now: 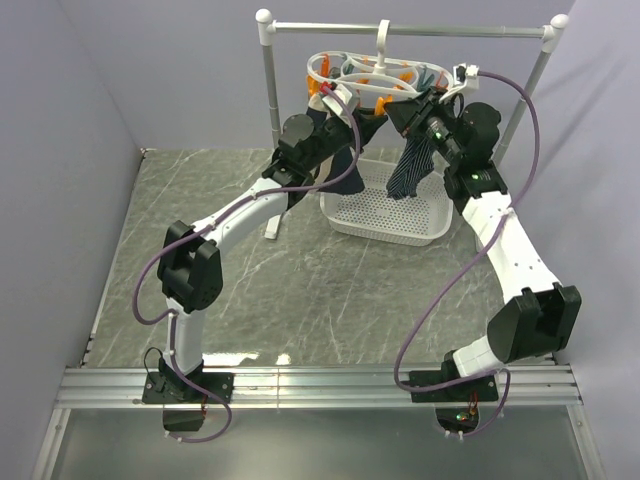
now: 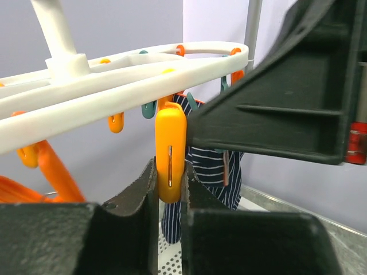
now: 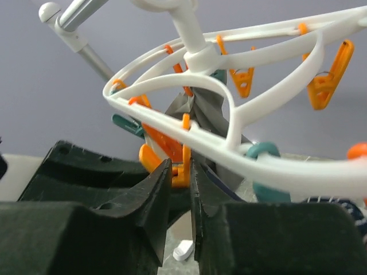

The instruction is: Clip the underwear to the hanger

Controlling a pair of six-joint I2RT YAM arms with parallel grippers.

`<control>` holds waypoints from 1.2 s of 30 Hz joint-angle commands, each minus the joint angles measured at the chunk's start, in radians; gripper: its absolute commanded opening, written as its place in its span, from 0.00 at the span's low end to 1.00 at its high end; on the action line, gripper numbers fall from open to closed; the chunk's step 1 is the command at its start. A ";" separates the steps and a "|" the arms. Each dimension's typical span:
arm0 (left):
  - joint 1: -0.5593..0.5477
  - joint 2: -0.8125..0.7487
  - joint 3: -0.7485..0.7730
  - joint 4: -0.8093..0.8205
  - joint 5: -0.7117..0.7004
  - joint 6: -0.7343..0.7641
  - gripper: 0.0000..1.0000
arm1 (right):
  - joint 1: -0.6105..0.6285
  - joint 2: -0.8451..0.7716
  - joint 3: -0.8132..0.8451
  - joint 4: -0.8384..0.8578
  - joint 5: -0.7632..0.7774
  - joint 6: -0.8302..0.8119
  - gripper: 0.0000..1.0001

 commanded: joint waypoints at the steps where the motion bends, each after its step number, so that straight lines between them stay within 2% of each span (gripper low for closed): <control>1: -0.003 -0.025 -0.005 0.035 0.008 0.017 0.00 | -0.010 -0.084 -0.016 0.010 -0.039 -0.018 0.27; 5: 0.000 -0.027 -0.007 0.035 0.013 0.018 0.00 | -0.036 -0.099 -0.024 0.007 -0.081 -0.017 0.34; 8: -0.002 -0.028 -0.007 0.037 0.024 0.015 0.00 | -0.045 -0.102 -0.051 0.058 -0.125 0.015 0.43; 12: 0.000 -0.033 -0.015 0.044 0.031 0.011 0.00 | -0.044 -0.063 -0.033 0.084 -0.136 0.061 0.63; 21: 0.000 -0.031 -0.004 0.038 0.056 0.001 0.00 | -0.016 -0.021 -0.021 0.119 -0.076 0.115 0.62; 36: -0.002 -0.031 -0.002 -0.008 0.070 0.017 0.00 | 0.027 0.013 0.008 0.135 0.028 0.069 0.54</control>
